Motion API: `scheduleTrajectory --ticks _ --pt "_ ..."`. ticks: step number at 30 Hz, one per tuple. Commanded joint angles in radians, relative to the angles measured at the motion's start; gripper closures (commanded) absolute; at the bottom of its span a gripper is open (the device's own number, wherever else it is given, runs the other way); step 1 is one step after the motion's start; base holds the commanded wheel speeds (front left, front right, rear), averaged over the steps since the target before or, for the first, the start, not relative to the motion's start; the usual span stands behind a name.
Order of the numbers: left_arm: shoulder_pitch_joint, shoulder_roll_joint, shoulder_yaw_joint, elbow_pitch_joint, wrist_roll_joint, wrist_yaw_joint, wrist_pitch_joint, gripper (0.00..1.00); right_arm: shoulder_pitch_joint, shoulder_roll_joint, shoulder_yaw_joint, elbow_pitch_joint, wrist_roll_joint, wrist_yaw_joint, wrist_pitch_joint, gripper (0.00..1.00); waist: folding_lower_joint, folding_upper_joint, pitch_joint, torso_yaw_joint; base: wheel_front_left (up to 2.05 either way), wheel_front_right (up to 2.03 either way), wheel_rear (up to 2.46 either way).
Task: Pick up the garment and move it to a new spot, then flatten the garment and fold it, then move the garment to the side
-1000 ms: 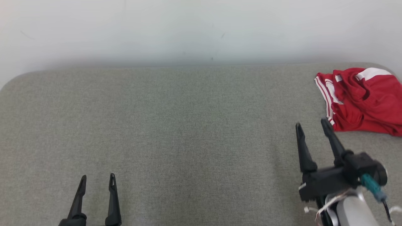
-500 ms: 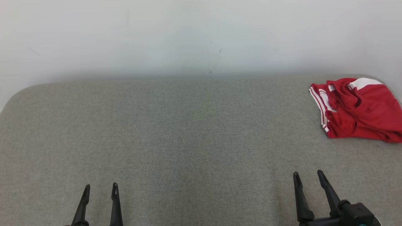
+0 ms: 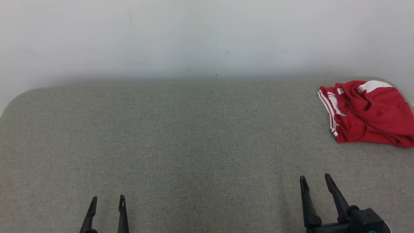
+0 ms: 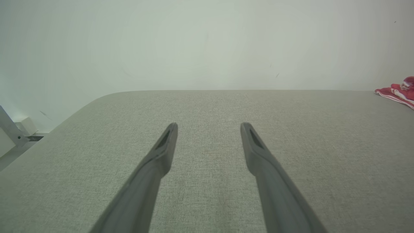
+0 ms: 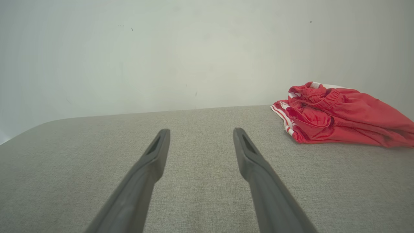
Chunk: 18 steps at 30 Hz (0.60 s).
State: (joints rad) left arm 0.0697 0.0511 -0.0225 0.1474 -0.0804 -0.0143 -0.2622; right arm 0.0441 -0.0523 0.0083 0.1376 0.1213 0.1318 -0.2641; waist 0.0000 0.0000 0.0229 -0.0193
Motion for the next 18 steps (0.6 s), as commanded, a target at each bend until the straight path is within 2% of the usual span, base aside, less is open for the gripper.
scheduleTrajectory --ticks 1,17,18 --pt "-0.010 -0.001 0.000 0.005 0.008 0.006 -0.002 0.00 0.000 0.003 -0.006 -0.001 -0.002 -0.003 -0.001 0.00 0.0000 0.0000 -0.002 0.003 0.00 0.00 0.00" --pt "-0.005 -0.002 -0.002 0.019 0.008 0.024 -0.002 0.00 -0.001 0.004 -0.007 0.008 -0.011 -0.003 -0.001 0.00 0.0000 0.0000 -0.012 0.006 0.00 0.00 0.00" --pt "-0.007 0.000 -0.003 0.021 0.001 0.023 0.000 1.00 0.000 0.000 -0.007 0.009 -0.007 0.000 0.000 1.00 0.0000 0.0000 -0.012 0.006 0.00 0.00 0.00"
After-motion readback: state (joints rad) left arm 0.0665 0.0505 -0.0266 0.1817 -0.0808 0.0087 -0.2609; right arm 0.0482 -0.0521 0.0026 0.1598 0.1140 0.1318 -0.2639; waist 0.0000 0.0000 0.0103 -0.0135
